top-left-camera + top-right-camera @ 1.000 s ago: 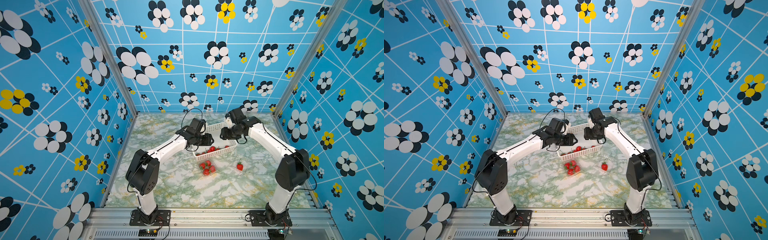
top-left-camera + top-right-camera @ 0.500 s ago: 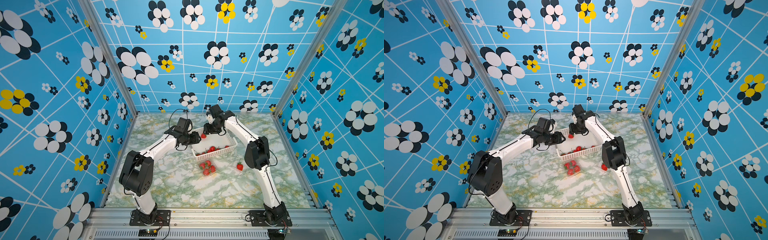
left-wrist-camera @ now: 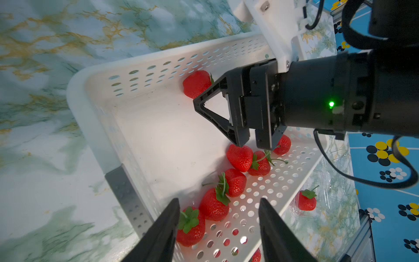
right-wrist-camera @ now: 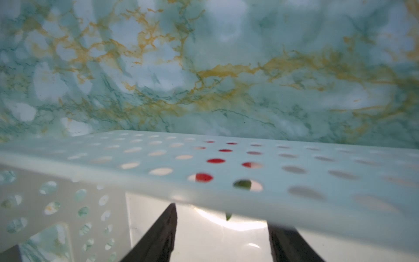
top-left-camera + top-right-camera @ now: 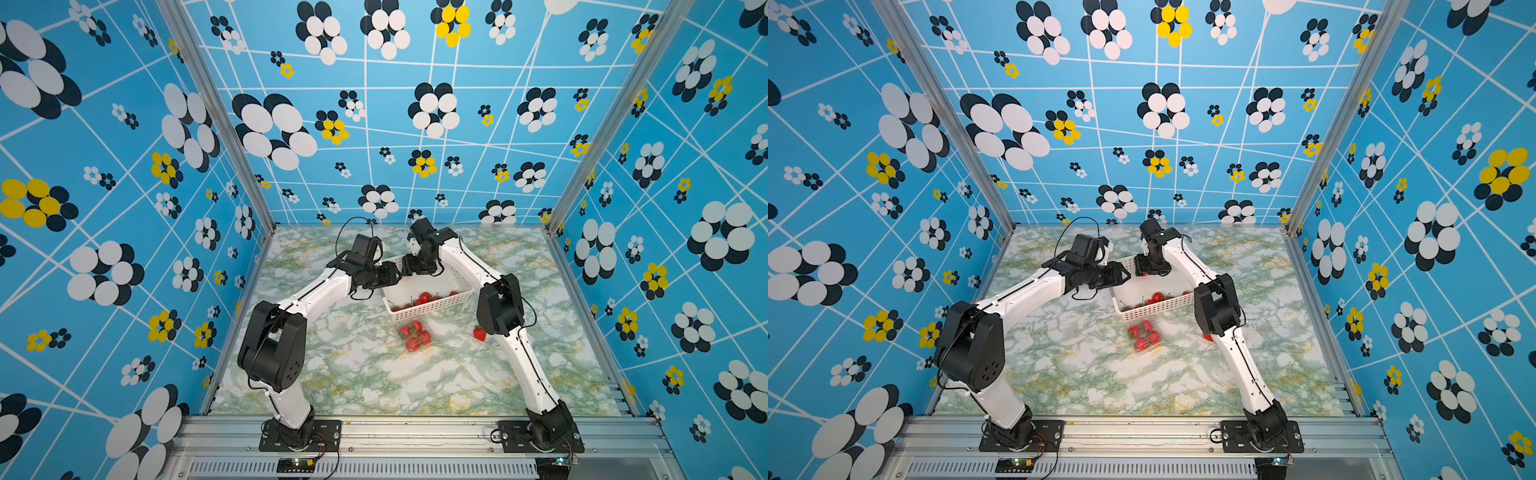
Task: Pack strawberries into containers
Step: Pick up the strawberry from the basket.
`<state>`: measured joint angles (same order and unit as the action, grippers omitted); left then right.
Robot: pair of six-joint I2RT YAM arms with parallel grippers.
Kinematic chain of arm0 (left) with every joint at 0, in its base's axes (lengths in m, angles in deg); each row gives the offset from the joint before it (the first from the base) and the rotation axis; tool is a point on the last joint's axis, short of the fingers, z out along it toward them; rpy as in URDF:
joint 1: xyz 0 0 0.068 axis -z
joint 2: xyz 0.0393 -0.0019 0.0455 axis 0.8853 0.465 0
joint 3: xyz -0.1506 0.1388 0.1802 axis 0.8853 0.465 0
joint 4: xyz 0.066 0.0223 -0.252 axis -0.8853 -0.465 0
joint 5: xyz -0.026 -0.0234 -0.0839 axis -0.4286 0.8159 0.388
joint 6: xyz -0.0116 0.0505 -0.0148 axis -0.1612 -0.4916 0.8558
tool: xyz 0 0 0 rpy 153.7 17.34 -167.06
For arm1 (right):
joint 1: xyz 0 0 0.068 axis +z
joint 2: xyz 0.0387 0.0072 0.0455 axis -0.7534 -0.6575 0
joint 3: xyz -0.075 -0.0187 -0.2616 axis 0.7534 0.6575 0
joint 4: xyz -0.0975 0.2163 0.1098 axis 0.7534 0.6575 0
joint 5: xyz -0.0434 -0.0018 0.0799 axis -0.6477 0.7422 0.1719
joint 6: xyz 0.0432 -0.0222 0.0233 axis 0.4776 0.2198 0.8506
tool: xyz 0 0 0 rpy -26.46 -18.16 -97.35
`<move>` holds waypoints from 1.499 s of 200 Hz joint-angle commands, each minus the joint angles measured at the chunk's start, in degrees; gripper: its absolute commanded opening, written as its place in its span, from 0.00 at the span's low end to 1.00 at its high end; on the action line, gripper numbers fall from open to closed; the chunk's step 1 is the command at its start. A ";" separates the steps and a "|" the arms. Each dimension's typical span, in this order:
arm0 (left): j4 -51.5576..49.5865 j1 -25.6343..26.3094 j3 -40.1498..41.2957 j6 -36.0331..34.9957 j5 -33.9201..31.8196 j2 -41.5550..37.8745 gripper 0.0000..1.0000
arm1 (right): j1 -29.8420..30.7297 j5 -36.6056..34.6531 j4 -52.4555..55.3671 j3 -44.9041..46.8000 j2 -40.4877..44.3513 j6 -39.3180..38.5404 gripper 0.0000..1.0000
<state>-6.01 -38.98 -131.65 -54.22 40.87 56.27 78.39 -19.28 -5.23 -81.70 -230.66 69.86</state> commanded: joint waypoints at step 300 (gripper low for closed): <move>1.62 -1.27 1.79 0.09 2.18 0.27 0.57 | 0.55 -3.09 -3.08 -3.08 -2.08 2.58 0.21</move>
<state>-4.75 -39.74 -130.67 -54.24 42.40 56.27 78.41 -19.94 -9.97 -85.32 -234.80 73.86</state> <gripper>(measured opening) 0.570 0.393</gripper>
